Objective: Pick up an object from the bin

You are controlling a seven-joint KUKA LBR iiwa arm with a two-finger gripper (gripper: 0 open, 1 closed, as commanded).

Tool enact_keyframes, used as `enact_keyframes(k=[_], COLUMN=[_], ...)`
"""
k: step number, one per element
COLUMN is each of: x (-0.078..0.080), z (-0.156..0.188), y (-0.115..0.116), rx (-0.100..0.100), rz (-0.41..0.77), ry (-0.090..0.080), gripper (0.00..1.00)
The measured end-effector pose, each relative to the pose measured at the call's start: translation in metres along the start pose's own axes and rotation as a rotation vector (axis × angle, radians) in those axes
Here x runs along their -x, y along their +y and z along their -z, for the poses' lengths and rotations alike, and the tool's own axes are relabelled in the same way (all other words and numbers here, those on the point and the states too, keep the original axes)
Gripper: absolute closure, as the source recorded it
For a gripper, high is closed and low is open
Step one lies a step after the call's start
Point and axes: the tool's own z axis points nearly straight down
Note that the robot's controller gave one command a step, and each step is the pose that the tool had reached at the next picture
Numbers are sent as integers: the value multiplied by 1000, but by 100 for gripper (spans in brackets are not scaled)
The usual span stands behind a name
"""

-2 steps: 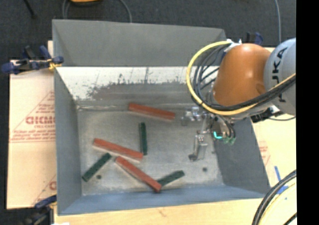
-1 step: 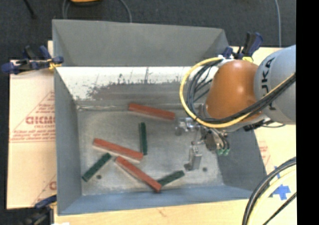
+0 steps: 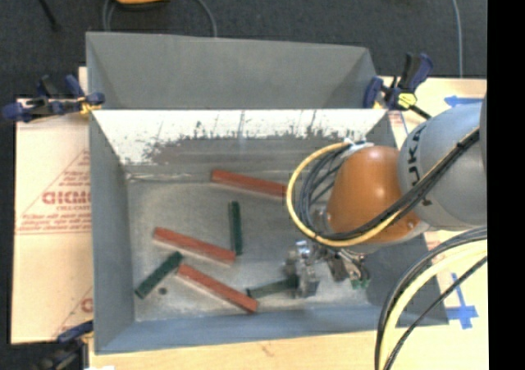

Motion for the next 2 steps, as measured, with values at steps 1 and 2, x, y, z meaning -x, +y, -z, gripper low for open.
enact_keyframes(k=[1, 2], x=[0, 26], z=[0, 205], y=[0, -17], rx=[0, 0], rz=[0, -27], ry=[0, -1], gripper=[100, 100])
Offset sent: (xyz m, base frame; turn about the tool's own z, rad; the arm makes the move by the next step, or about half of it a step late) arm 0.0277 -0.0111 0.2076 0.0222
